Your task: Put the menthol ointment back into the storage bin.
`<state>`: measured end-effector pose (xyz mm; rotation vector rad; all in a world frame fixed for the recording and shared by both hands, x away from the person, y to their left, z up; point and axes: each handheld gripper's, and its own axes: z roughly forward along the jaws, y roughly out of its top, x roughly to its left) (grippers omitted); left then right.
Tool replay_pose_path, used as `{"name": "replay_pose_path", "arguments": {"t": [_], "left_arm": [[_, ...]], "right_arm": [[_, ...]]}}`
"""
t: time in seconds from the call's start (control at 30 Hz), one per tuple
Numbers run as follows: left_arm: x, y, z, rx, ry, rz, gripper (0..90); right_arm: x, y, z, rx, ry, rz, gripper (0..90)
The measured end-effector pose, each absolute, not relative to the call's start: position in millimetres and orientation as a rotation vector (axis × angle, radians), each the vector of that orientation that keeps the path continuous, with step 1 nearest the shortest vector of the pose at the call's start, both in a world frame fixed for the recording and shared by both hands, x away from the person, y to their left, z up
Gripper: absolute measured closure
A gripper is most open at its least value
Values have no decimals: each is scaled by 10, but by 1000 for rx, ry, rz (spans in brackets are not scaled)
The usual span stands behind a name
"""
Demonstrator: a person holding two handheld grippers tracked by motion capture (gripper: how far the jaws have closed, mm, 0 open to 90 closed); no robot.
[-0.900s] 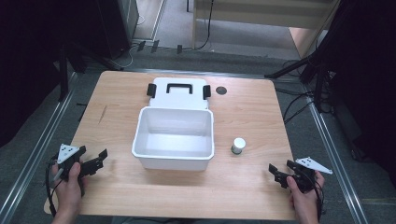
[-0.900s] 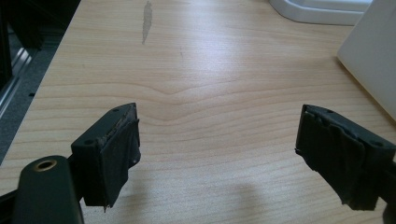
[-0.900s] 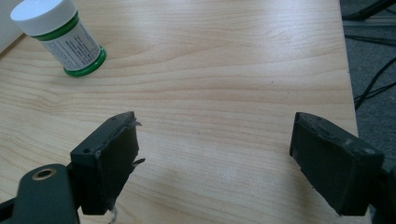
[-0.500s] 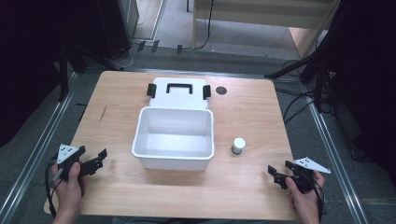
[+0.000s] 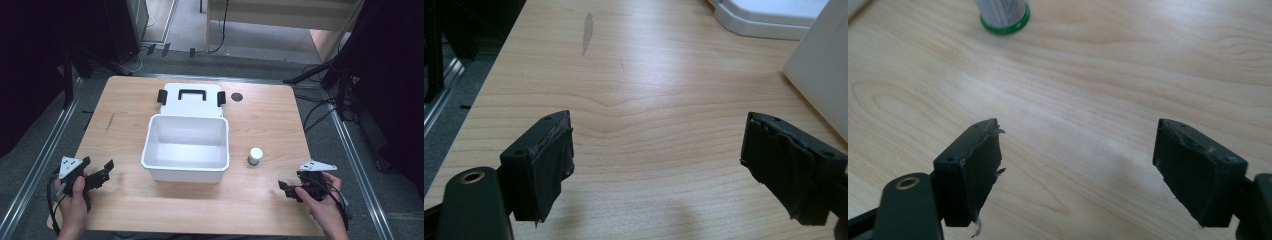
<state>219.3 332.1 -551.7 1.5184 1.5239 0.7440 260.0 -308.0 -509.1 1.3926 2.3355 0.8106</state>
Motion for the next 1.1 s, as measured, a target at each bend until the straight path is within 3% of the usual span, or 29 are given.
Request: {"name": "replay_pose_path", "arguments": {"t": [0.33, 1.1], "left_arm": [[2211, 3312, -5518, 1574, 1482, 693, 143], [2209, 3329, -5520, 1561, 1478, 680, 143]], "right_arm": [[2701, -2856, -5007, 1340, 2546, 496, 181], [2989, -2129, -4373, 1005, 2841, -51, 144]]}}
